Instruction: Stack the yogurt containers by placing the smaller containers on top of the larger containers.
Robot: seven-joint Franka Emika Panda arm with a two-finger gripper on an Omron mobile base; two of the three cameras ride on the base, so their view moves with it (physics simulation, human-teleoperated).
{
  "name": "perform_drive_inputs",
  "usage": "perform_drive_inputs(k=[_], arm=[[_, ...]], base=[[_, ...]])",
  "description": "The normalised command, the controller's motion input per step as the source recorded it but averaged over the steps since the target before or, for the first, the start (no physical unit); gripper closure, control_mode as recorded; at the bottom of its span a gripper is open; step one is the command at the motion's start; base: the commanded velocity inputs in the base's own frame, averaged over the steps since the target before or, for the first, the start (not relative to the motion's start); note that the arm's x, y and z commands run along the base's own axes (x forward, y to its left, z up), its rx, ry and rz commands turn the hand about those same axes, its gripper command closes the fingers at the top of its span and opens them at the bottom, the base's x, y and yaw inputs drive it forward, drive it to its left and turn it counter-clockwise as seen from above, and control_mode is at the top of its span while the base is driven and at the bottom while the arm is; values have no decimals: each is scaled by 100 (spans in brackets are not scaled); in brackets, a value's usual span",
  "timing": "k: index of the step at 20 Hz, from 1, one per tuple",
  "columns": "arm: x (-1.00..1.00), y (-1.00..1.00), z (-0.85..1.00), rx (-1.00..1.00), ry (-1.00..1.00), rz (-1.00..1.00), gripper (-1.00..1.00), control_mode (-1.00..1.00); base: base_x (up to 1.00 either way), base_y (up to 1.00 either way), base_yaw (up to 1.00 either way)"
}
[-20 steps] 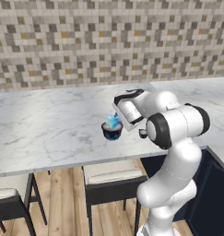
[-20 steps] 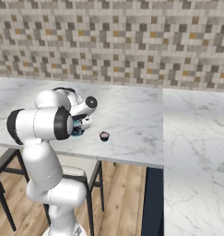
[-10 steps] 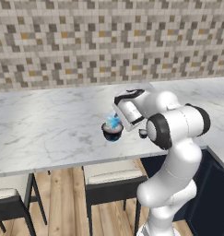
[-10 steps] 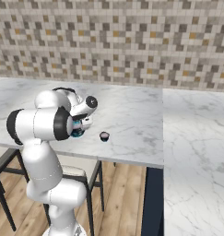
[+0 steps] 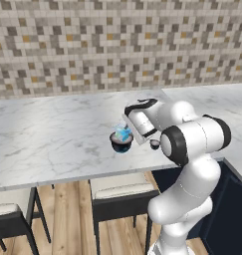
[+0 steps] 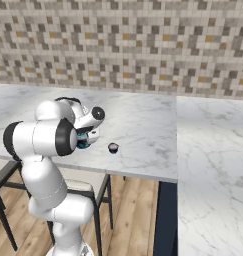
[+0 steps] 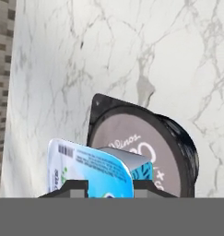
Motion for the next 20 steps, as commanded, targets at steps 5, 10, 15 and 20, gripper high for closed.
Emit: perform_drive_inputs(k=[5,10,15,20], arm=[[0,0,-15,0,0,0,100,-100],[0,0,-19,0,1,0,100,-100],[0,4,-16,0,4,0,-100,-100],[0,4,-1,0,4,0,-100,-100]], base=[[0,0,0],[0,0,0],[0,0,0],[0,0,0]])
